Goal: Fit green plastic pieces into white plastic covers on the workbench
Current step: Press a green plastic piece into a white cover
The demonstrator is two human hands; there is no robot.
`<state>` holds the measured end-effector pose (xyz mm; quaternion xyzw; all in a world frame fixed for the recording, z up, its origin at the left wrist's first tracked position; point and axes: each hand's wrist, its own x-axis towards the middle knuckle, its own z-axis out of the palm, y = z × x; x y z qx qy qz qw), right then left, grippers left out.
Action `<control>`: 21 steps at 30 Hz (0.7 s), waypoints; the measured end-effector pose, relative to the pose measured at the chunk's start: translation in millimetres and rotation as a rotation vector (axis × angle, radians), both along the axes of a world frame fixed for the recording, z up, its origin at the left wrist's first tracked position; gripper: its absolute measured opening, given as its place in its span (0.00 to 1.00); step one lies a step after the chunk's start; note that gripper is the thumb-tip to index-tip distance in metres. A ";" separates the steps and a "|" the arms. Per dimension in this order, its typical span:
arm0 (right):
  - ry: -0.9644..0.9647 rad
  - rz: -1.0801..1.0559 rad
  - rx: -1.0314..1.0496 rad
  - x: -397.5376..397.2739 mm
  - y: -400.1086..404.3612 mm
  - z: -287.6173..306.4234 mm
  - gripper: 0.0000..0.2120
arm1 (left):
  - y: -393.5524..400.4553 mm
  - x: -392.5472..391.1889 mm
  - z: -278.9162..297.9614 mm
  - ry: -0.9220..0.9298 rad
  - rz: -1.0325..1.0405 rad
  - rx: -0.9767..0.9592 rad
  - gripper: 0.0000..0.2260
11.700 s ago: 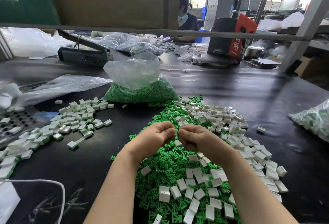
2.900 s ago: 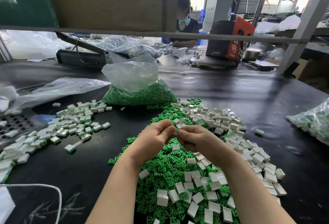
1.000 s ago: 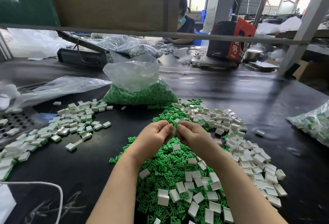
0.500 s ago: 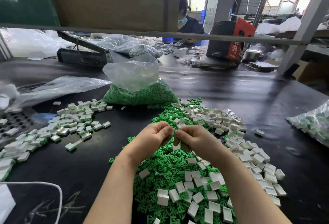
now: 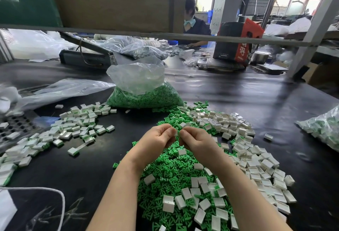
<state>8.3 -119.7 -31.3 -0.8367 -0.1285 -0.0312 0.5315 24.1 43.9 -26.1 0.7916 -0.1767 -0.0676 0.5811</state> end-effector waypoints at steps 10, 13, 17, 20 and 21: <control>-0.069 0.000 -0.039 0.4 -0.6 1.4 0.15 | -1.3 1.4 -1.3 0.015 0.009 -0.033 0.13; 0.010 0.048 0.025 -0.6 -1.9 2.4 0.15 | -1.3 1.3 -1.5 0.020 -0.004 -0.048 0.13; 0.125 0.086 0.092 -0.9 -1.4 1.1 0.16 | -0.1 1.9 -2.3 0.024 -0.027 -0.027 0.14; 0.133 0.087 0.065 0.1 -4.6 -0.6 0.16 | -2.6 2.3 -2.9 0.036 -0.037 -0.012 0.13; 0.128 0.085 0.058 0.4 -6.7 -0.9 0.16 | -4.2 2.5 -2.8 0.043 -0.039 -0.018 0.13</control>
